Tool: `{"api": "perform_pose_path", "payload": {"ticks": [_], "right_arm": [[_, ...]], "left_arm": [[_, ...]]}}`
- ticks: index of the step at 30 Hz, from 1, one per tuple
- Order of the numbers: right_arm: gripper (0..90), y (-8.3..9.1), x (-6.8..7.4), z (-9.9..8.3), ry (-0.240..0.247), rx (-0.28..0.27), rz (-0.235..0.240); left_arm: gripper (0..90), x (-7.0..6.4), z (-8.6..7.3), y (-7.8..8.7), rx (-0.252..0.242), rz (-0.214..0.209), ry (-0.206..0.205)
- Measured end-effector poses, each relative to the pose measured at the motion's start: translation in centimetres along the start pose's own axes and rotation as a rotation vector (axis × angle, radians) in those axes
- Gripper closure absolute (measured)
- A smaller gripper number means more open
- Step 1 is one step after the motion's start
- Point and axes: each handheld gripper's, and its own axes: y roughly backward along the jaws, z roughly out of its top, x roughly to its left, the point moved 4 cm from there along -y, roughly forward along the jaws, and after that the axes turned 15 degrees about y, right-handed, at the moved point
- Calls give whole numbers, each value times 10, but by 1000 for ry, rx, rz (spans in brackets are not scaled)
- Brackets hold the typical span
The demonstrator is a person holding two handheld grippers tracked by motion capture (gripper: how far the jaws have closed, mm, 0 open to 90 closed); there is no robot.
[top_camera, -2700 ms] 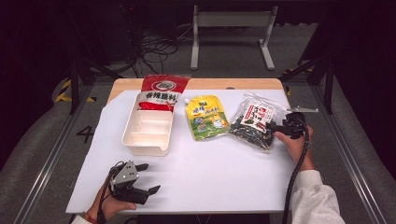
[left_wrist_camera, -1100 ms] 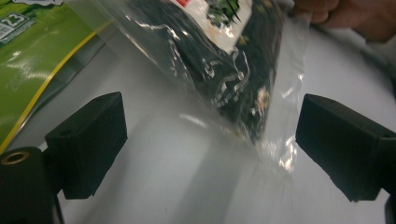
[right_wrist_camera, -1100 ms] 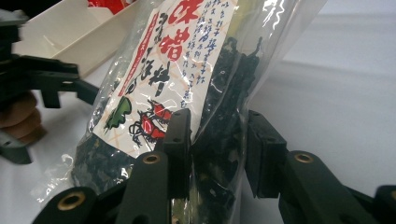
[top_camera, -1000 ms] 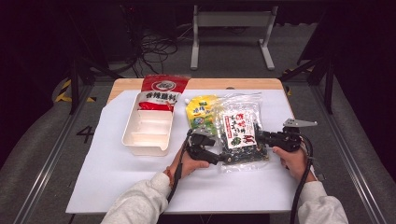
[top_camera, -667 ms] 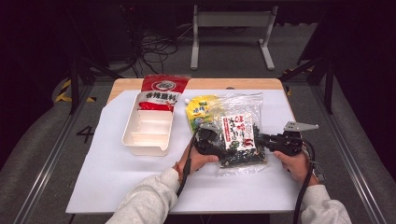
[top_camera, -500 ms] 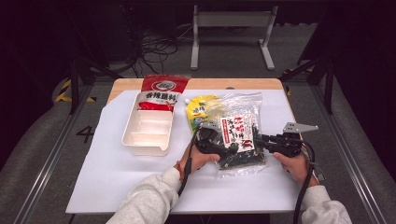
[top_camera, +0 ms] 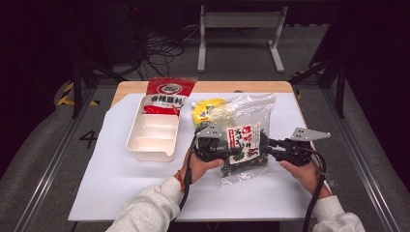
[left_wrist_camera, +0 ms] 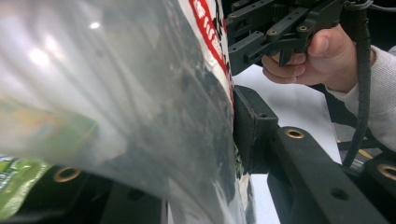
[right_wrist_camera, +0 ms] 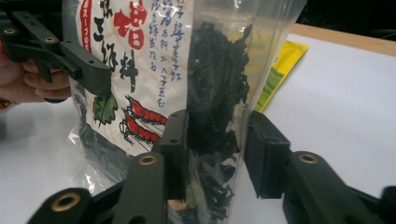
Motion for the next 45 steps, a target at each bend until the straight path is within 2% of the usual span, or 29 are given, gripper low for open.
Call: {"api": "perform_pose_path", "payload": {"ticks": [3, 7, 8, 10, 15, 16, 18, 20, 22, 25, 26, 27, 30, 33, 34, 35, 37, 38, 41, 45], "right_arm": [[566, 1, 4, 6, 3, -7, -12], [429, 5, 9, 14, 9, -17, -31], [392, 7, 10, 16, 12, -16, -39], [352, 10, 13, 17, 23, -6, -46], [317, 20, 22, 16, 58, 18, -76], [317, 20, 22, 16, 58, 18, -76], [298, 24, 31, 11, 100, 61, -92], [286, 25, 34, 8, 112, 81, -101], [271, 26, 37, 4, 124, 105, -111], [246, 28, 40, -1, 137, 139, -127], [235, 29, 41, -2, 137, 144, -131], [234, 30, 42, -4, 135, 148, -133], [234, 31, 43, -6, 133, 158, -135], [232, 30, 45, -9, 129, 161, -126], [232, 30, 45, -9, 129, 161, -126], [231, 29, 46, -11, 129, 165, -120], [230, 28, 47, -11, 130, 166, -117], [230, 27, 48, -12, 127, 164, -113], [229, 24, 48, -13, 127, 168, -108], [228, 20, 51, -14, 135, 176, -96]], "left_arm": [[690, -3, 1, 7, -13, 2, -17], [695, -9, 7, 19, -42, 13, -48], [695, -10, 8, 23, -48, 29, -60], [695, -12, 12, 30, -60, 37, -73], [696, -17, 17, 54, -86, 64, -101], [696, -17, 17, 54, -86, 64, -101], [696, -21, 20, 68, -90, 72, -130], [696, -22, 21, 73, -93, 82, -143], [695, -23, 24, 88, -107, 93, -162], [694, -21, 28, 101, -126, 109, -169], [695, -21, 28, 101, -126, 109, -169], [695, -19, 30, 111, -145, 118, -170], [695, -16, 31, 123, -150, 140, -178], [695, -15, 34, 137, -156, 170, -206], [695, -15, 34, 137, -156, 170, -206], [695, -15, 37, 148, -173, 182, -215], [694, -14, 40, 159, -188, 185, -230], [695, -14, 40, 159, -188, 185, -230], [693, -7, 43, 175, -192, 220, -247], [693, 9, 44, 190, -196, 268, -248]]}}
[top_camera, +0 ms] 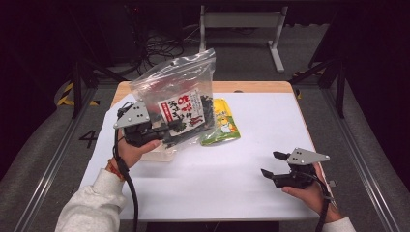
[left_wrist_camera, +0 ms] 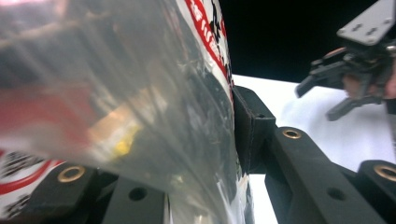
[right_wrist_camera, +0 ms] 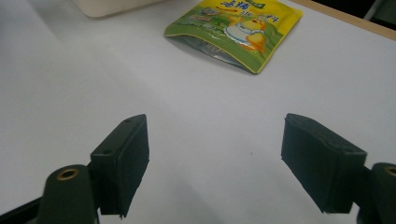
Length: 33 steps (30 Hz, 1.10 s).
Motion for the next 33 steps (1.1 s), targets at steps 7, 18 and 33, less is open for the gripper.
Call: {"api": "perform_pose_path", "payload": {"ticks": [7, 18, 33], "right_arm": [[227, -3, 8, -1, 15, 10, 11], [228, -8, 15, -6, 17, 35, 29], [228, -11, 20, -9, 13, 53, 41]], "left_arm": [[692, 34, 2, 17, 1, 66, -21], [692, 73, -13, 25, 67, 152, -54], [697, 104, -36, 16, 130, 213, -69]]}}
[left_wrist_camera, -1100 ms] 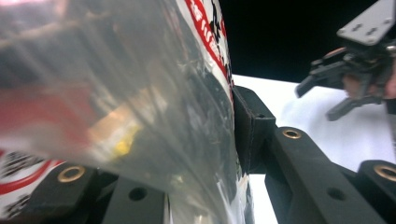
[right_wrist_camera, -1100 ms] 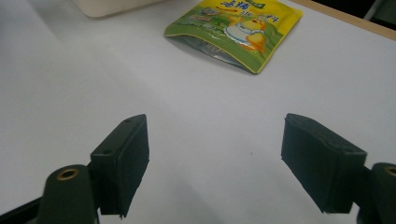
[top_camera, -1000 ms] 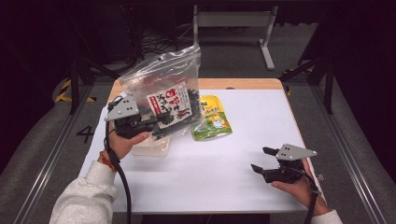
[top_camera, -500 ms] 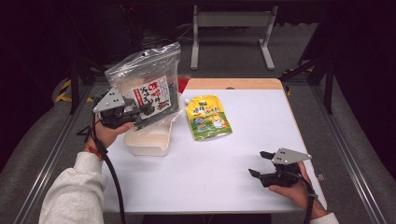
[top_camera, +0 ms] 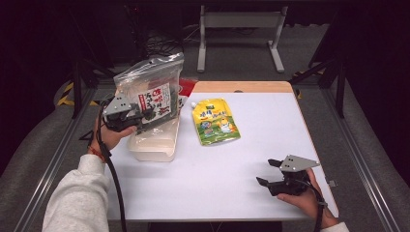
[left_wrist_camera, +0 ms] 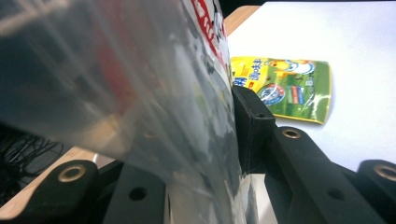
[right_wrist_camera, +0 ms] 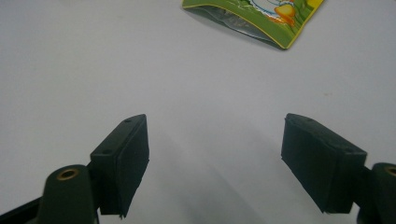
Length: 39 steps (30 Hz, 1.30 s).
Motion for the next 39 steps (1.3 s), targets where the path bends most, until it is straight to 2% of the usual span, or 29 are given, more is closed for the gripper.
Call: {"api": "perform_pose_path", "payload": {"ticks": [3, 4, 7, 13, 18, 23, 27, 28, 29, 30, 33, 34, 35, 36, 38, 39], "right_arm": [[228, 0, 1, 0, 1, 1, 2], [228, -1, 2, 0, 6, 7, 7], [227, -2, 4, 1, 12, 10, 10], [227, -3, 7, 3, 18, 8, 18], [226, -4, 8, 3, 24, 11, 19], [226, -4, 8, 3, 18, 7, 28], [224, -5, 9, 3, 21, 10, 34], [224, -5, 9, 2, 21, 12, 34], [223, -5, 9, 2, 19, 9, 36], [223, -5, 9, 2, 15, 5, 38], [223, -4, 8, 2, 8, 3, 40], [223, -4, 8, 2, 9, 4, 41], [223, -4, 8, 2, 9, 4, 41], [223, -4, 8, 2, 13, 6, 43], [223, -4, 9, 2, 14, 6, 43], [223, -5, 9, 2, 14, 6, 43]], "left_arm": [[700, 0, -3, -2, 9, -13, -1], [700, -1, -9, -7, 50, -14, -13], [703, -5, -12, -10, 36, -12, -18], [705, -9, -17, -14, 44, -12, -36], [713, -7, -23, -15, 3, -35, 16], [713, -7, -24, -15, 2, -37, 22], [682, -6, -25, -10, 10, -21, 32], [653, -5, -27, -8, 15, 16, 34], [561, -3, -29, -5, 26, 58, 43], [544, -2, -31, -3, 23, 58, 53], [556, 0, -39, 3, 34, 67, 60], [600, 2, -44, 6, 39, 68, 65], [600, 3, -50, 10, 36, 55, 77], [668, 3, -54, 13, 26, 52, 78], [687, 3, -57, 15, 12, 40, 84], [703, 0, -54, 13, 23, 62, 57]]}}
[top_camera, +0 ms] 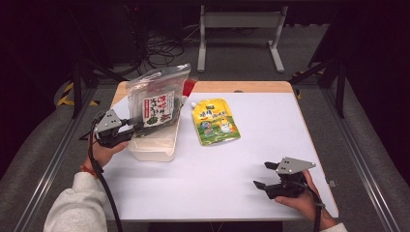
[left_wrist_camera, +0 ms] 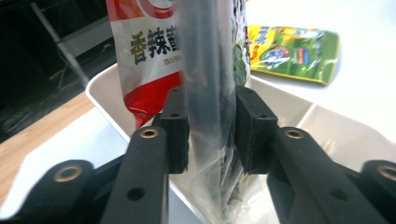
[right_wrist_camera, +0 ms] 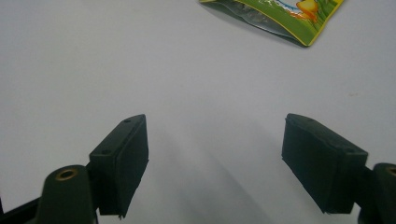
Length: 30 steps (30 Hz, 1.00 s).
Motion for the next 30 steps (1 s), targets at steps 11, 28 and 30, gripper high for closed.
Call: {"api": "perform_pose_path", "payload": {"ticks": [11, 28, 30], "right_arm": [[223, -4, 3, 0, 0, 2, 27], [223, -7, 3, 1, -9, -7, 53], [223, -7, 3, 1, -9, -6, 52]], "left_arm": [[727, 0, 11, -8, -52, 7, -12], [745, 7, -10, -9, -41, -31, 18], [746, 7, -10, -8, -36, -28, 14]]}}
